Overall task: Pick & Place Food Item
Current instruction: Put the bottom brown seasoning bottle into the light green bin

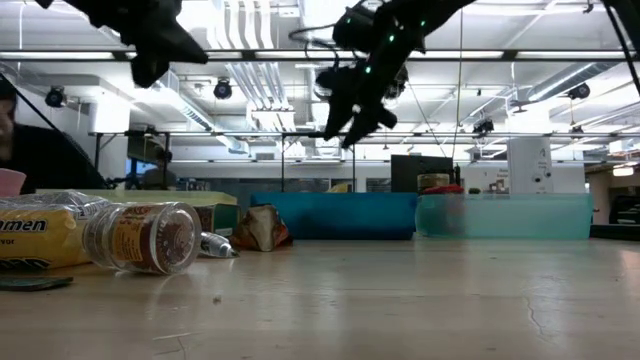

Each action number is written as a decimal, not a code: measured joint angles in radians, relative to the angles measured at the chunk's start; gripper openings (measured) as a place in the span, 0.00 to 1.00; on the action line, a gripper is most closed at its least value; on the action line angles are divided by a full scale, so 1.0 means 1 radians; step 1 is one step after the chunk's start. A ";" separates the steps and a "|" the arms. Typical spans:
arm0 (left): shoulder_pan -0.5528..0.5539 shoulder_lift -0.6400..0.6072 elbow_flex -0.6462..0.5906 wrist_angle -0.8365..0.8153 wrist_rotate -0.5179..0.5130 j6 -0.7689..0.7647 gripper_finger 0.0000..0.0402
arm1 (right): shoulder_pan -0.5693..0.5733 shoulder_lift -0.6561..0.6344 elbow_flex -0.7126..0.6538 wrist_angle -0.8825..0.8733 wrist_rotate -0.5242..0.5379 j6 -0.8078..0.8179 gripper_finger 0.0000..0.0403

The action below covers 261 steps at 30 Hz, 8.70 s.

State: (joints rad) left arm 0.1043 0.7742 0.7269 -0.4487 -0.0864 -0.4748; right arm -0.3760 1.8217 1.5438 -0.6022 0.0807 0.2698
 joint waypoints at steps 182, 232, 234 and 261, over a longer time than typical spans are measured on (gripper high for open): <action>-0.559 0.867 0.105 0.265 0.078 0.216 0.84 | 0.883 -0.401 -0.342 0.015 0.499 0.684 0.63; -0.369 0.675 0.133 0.394 0.528 -0.237 0.48 | 0.959 -0.393 -0.280 0.255 0.505 0.162 0.63; -0.325 0.636 0.133 0.441 0.576 -0.310 0.48 | 0.960 -0.386 -0.246 0.253 0.533 0.097 0.63; -0.154 0.549 0.134 0.669 0.843 -0.502 0.48 | 0.848 -0.068 0.172 0.190 0.411 -0.287 0.64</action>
State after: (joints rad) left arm -0.0498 1.3231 0.8608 0.2203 0.7562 -0.9764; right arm 0.4721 1.7538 1.7154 -0.4120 0.4916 -0.0172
